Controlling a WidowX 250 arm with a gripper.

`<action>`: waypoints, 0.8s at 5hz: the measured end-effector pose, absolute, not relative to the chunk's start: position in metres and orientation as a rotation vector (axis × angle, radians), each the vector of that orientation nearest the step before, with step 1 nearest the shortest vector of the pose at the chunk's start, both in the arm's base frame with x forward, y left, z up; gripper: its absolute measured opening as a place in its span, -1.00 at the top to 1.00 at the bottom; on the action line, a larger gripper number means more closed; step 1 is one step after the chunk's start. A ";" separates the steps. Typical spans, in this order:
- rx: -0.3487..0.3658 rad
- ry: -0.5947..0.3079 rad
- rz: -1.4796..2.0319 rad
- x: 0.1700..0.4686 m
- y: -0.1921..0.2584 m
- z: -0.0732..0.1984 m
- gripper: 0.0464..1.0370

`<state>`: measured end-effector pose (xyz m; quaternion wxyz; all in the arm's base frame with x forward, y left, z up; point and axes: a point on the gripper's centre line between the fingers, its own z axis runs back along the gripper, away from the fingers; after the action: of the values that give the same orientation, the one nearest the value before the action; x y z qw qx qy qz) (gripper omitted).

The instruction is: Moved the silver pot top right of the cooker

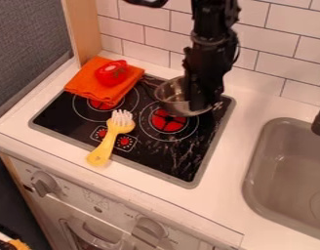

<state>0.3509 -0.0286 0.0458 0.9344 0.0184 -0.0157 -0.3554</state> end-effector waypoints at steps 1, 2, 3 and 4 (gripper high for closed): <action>-0.037 -0.034 -0.691 0.341 -0.031 0.042 0.00; -0.105 -0.131 -0.670 0.337 -0.037 0.080 -0.56; -0.088 -0.190 -0.447 0.330 -0.010 0.115 -0.93; -0.010 -0.159 -0.239 0.322 0.016 0.114 -0.93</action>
<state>0.3224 0.0161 0.1145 0.9897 -0.0048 -0.0791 -0.1189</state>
